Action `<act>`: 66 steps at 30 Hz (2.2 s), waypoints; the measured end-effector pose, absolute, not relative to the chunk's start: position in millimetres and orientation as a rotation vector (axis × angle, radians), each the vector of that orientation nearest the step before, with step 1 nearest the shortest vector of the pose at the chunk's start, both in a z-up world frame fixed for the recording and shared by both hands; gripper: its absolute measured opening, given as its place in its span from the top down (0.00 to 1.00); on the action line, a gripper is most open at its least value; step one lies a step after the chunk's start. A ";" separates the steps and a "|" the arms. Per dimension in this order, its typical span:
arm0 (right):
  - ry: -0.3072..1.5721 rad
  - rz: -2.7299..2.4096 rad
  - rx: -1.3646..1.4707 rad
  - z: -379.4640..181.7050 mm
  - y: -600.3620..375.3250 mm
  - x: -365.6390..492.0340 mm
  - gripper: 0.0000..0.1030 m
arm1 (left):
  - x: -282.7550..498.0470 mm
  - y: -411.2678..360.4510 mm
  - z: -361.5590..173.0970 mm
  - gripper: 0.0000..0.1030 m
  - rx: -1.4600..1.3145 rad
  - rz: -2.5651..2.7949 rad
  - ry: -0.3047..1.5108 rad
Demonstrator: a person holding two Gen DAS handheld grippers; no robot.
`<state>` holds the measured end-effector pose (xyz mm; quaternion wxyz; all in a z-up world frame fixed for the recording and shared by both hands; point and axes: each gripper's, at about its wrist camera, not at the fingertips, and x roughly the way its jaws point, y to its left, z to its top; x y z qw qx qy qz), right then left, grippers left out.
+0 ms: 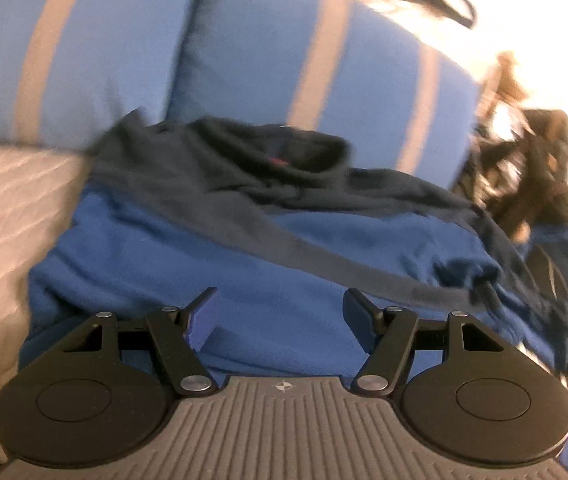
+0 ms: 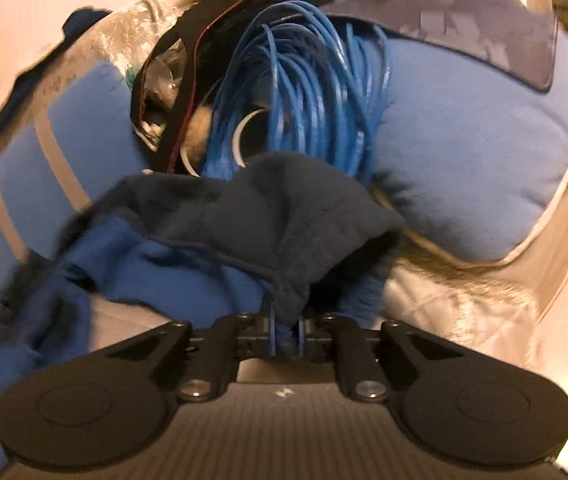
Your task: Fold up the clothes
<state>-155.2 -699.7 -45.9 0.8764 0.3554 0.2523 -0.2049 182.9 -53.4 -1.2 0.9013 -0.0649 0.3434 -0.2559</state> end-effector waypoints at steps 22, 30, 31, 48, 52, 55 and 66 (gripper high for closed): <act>0.564 -0.246 1.295 17.6 -726.1 -154.4 0.90 | -46.4 -457.7 -43.0 0.39 1.005 -1.164 -0.160; 0.554 -0.211 1.412 4.2 -737.9 -153.9 0.91 | -58.3 -523.1 -108.2 0.71 1.162 -0.983 -0.314; 0.552 -0.212 1.409 2.9 -739.3 -153.6 0.91 | -54.5 -528.0 -111.1 0.96 1.173 -0.985 -0.296; 0.368 -0.266 1.004 -7.6 -689.0 -209.8 0.34 | 26.8 -547.2 -57.9 0.97 0.781 -1.338 0.471; 0.399 -0.292 1.137 -38.5 -679.9 -201.0 0.34 | 35.1 -546.0 -55.1 0.97 0.728 -1.343 0.547; 0.327 -0.309 1.247 -61.1 -675.9 -198.4 0.34 | 41.3 -544.9 -53.1 0.97 0.677 -1.346 0.602; 0.057 -0.451 1.348 -95.1 -678.9 -190.4 0.50 | 52.0 -550.6 -53.1 0.97 0.653 -1.359 0.651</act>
